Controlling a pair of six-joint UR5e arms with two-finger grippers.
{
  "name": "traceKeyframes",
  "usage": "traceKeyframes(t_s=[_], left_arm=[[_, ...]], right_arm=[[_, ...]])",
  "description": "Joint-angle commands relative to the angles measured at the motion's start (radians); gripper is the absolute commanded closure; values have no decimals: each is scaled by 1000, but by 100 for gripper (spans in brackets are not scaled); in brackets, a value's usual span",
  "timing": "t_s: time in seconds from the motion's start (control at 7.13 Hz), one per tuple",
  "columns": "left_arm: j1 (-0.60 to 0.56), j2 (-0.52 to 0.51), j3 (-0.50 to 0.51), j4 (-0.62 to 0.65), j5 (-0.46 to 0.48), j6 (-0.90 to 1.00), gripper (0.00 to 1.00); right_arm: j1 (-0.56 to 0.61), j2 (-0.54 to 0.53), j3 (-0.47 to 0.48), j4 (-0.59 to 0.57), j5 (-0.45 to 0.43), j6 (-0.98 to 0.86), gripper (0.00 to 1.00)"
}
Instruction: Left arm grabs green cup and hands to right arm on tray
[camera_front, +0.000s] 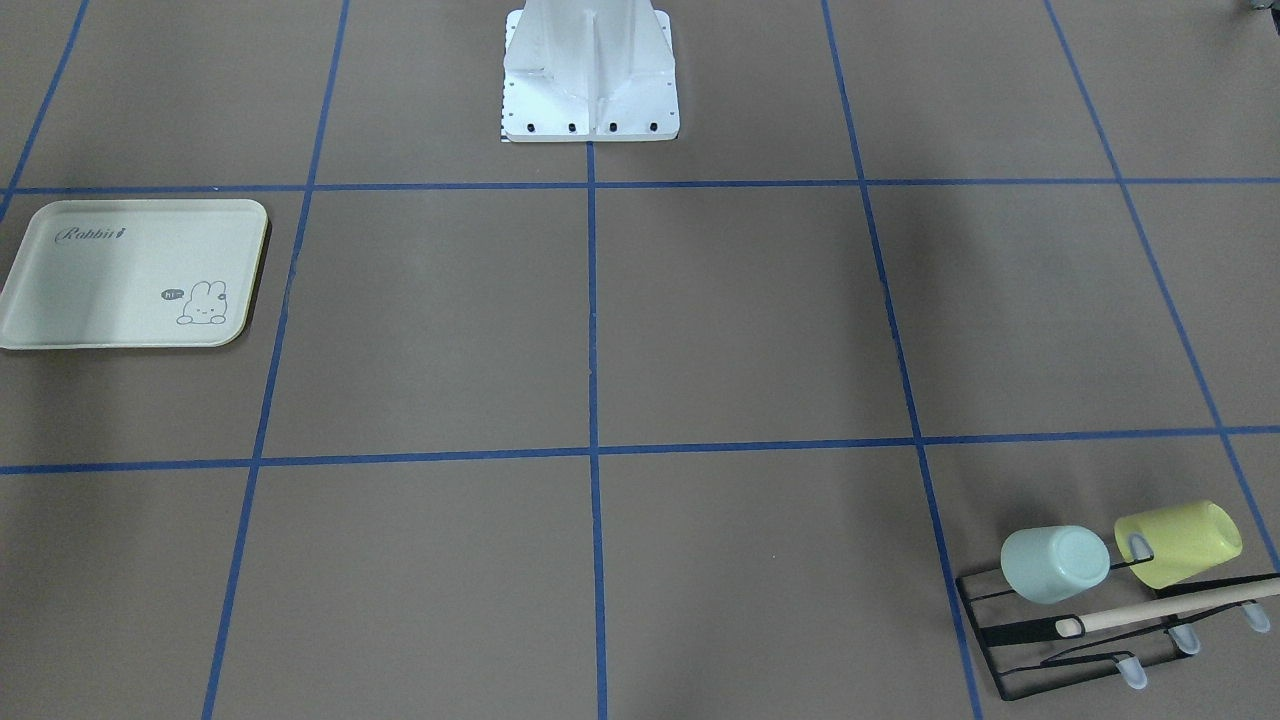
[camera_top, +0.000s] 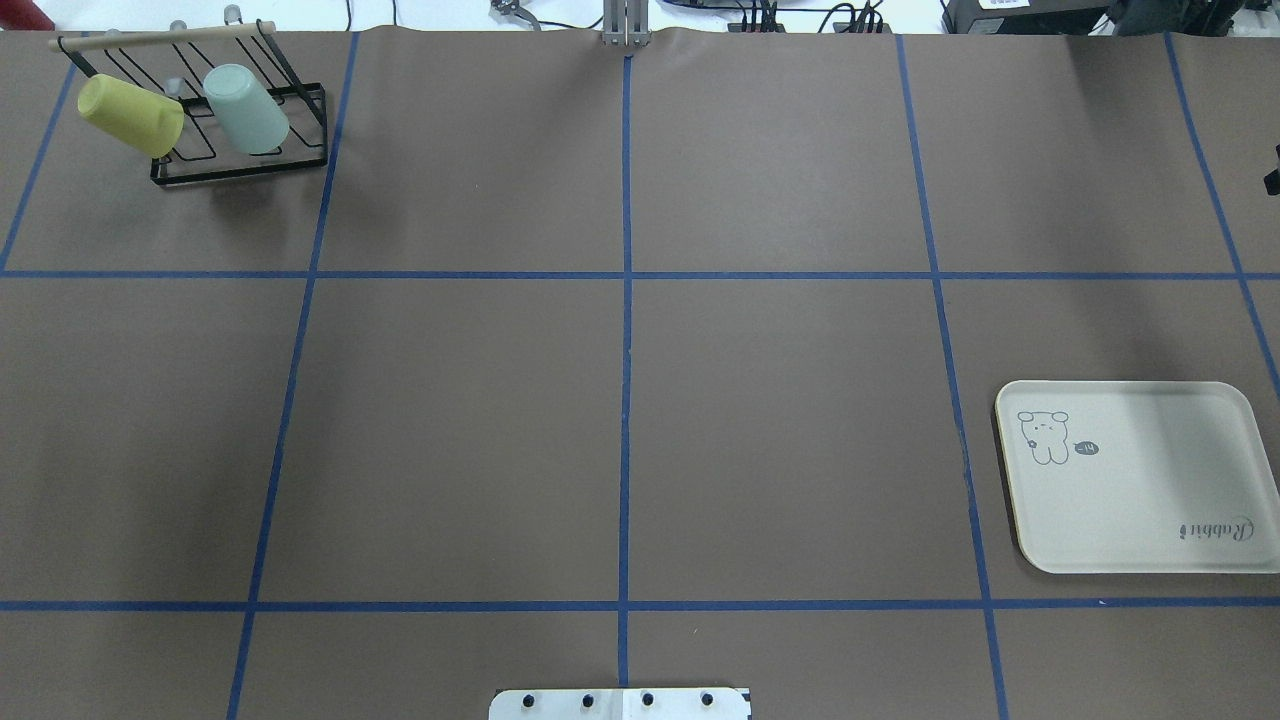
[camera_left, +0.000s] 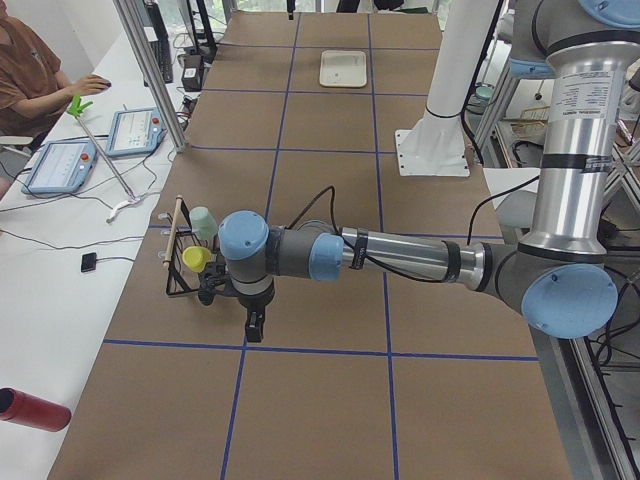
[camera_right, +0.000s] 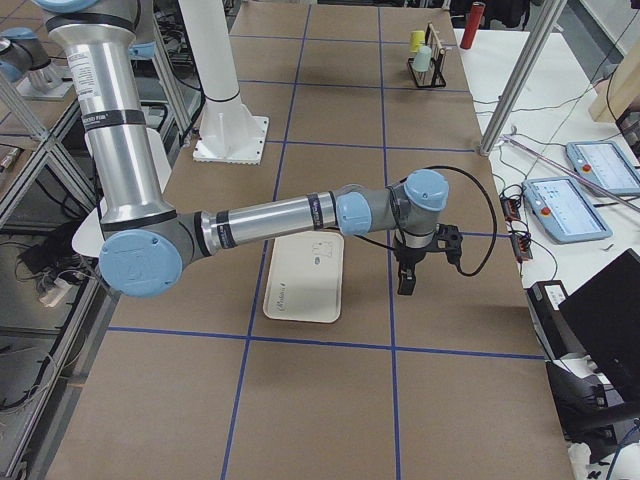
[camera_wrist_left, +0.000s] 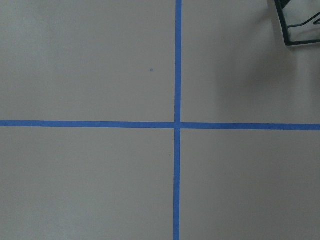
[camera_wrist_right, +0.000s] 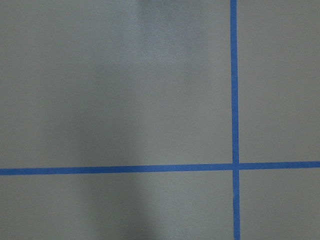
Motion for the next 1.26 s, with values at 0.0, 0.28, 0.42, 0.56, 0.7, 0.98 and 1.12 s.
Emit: traceKeyframes(t_s=[0.0, 0.28, 0.42, 0.56, 0.7, 0.98, 1.12], left_arm=[[0, 0, 3, -16, 4, 3, 0], [0, 12, 13, -28, 1, 0, 0], [0, 14, 3, -74, 4, -6, 0], [2, 12, 3, -81, -5, -8, 0], [3, 12, -11, -82, -7, -16, 0], [85, -32, -34, -126, -5, -130, 1], [135, -40, -65, -156, -4, -216, 1]], right_arm=[[4, -1, 1, 0, 0, 6, 1], [3, 0, 3, 0, 0, 7, 1], [3, 2, 4, 0, 0, 9, 1], [3, 2, 7, 6, 1, 9, 1], [3, 0, 4, 32, 1, 9, 1], [-12, -24, 11, 96, 3, 7, 1], [-55, -34, 8, 147, 0, 9, 1]])
